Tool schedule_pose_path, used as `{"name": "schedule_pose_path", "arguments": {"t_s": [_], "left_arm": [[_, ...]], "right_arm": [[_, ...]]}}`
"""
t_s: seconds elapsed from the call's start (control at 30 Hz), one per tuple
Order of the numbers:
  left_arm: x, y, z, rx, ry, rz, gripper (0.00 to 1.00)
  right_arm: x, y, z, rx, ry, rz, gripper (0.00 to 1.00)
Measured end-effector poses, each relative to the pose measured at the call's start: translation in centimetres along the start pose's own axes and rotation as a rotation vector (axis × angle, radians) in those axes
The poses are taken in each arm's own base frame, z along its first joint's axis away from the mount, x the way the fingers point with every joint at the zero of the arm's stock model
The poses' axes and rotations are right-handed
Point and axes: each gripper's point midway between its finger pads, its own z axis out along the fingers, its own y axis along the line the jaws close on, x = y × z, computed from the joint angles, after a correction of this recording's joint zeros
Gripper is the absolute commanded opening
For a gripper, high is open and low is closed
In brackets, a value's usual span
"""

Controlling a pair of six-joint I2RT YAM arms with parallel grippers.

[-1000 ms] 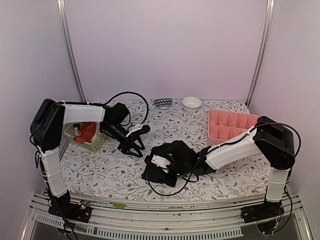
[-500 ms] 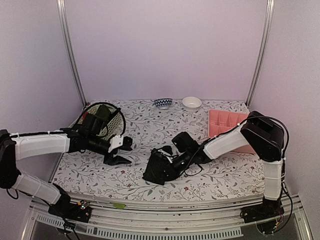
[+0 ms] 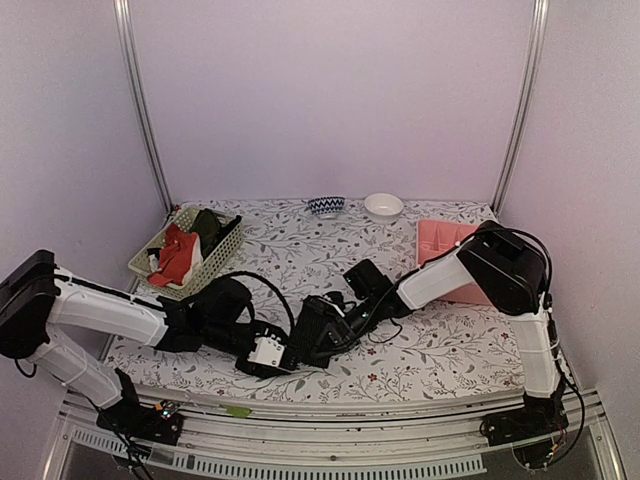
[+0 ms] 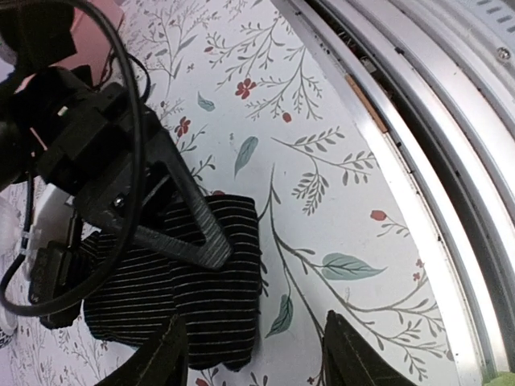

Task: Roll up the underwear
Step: Roll the underwear at the center of the board.

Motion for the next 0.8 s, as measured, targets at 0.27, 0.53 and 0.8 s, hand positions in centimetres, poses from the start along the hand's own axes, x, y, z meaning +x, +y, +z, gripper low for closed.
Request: {"name": "schedule_pose_path", "arguments": {"t_s": [0.27,0.53,0.8], "left_arm": [[1.9,0.5,3.4,-0.011,0.099,0.033,0.5],[2.5,1.8,4.3,-0.02,0.154,0.026,0.13],[2.2,1.3,4.0,0.059,0.171,0.046,0.04]], "right_arm": [[-0.2,-0.1,0.1,-0.015,0.032,0.065,0.0],[-0.4,-0.4,-0.2,-0.002,0.027,0.071,0.12],[-2.0,-0.7,-2.9,0.095,-0.043,0.04,0.38]]}}
